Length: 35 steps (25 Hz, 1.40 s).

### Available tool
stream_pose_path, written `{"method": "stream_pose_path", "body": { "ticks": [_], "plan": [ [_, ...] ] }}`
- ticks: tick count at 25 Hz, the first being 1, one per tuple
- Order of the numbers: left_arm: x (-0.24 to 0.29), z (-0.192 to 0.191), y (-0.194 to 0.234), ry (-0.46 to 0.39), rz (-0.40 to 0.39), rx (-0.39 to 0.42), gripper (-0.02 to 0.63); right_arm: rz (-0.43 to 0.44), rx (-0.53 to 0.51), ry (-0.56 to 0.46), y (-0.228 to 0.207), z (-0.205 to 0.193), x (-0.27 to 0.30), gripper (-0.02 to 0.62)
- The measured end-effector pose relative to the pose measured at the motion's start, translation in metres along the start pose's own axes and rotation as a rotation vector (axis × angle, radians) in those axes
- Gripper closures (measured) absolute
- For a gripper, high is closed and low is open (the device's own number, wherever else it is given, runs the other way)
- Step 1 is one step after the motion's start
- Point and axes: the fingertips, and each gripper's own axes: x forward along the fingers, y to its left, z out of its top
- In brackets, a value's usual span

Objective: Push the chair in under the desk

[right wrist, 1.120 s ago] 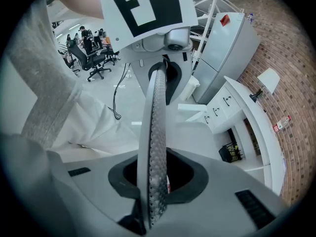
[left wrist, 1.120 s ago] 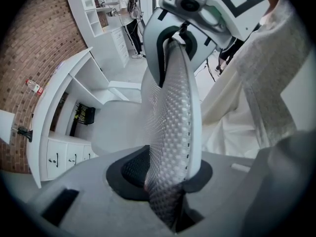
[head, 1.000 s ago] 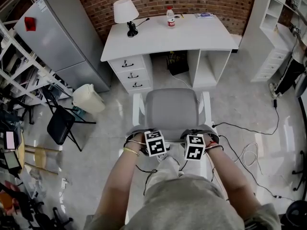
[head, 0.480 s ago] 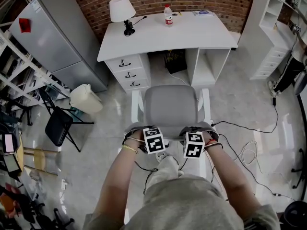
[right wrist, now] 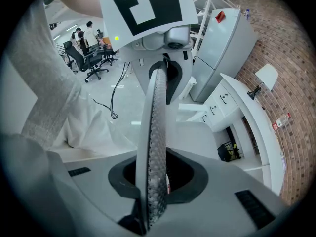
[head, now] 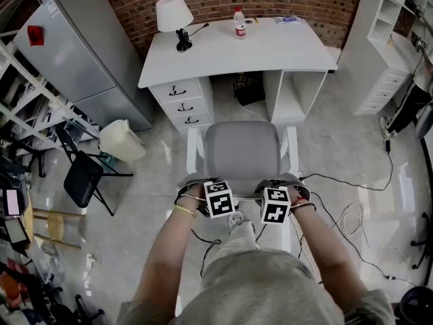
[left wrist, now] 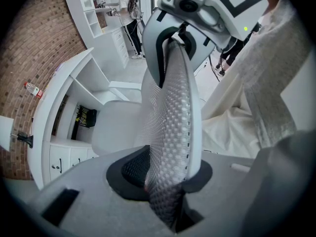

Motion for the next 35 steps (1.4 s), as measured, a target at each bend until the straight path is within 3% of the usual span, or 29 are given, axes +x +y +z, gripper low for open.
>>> {"method": "stream_pose_path", "body": {
  "ticks": [35],
  "plan": [
    [0.003, 0.009, 0.091, -0.003, 0.018, 0.01, 0.489, -0.036, -0.003, 0.05, -0.091, -0.012, 0.018, 0.54]
  ]
}}
